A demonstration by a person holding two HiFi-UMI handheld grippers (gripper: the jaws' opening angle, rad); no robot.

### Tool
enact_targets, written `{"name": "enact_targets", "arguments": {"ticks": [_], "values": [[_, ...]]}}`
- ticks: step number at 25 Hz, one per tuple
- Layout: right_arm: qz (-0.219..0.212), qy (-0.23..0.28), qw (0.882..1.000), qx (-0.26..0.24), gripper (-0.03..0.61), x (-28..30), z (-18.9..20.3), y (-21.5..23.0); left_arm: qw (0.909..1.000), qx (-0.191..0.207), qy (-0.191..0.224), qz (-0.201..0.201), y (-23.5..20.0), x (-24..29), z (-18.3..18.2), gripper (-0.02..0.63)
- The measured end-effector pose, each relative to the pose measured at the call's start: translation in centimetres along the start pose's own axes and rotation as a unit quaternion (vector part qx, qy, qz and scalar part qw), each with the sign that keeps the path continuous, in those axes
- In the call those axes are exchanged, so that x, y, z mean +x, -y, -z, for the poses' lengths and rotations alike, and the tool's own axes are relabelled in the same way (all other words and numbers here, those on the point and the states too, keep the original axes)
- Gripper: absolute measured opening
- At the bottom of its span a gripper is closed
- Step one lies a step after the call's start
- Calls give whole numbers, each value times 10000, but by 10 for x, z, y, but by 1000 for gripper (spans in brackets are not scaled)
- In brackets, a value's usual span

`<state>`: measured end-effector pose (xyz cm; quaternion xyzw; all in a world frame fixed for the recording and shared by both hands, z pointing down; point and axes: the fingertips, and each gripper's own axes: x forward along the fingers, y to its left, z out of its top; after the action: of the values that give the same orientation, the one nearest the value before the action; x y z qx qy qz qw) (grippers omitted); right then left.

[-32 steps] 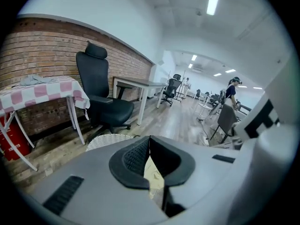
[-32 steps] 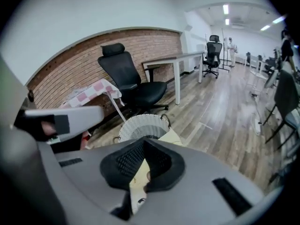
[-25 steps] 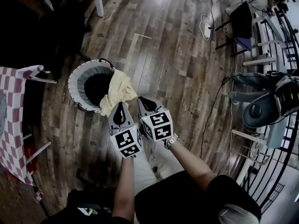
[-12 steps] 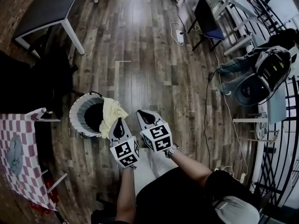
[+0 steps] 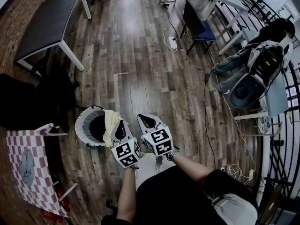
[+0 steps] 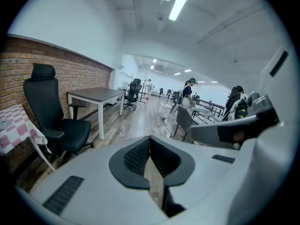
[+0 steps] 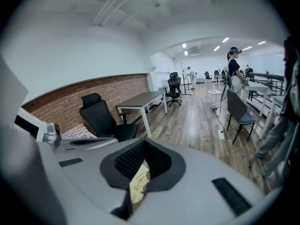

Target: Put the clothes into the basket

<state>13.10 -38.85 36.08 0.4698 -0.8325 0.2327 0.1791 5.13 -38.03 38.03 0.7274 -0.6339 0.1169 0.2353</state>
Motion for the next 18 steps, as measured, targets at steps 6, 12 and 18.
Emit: {"name": "enact_targets", "arguments": {"ticks": [6, 12, 18], "values": [[150, 162, 9997, 101, 8, -33, -26, 41, 9997, 146, 84, 162, 50, 11, -26, 14], [278, 409, 9987, 134, 8, -67, -53, 86, 9991, 240, 187, 285, 106, 19, -50, 14], [430, 622, 9969, 205, 8, -97, -71, 139, 9978, 437, 236, 436, 166, 30, -62, 14]]}}
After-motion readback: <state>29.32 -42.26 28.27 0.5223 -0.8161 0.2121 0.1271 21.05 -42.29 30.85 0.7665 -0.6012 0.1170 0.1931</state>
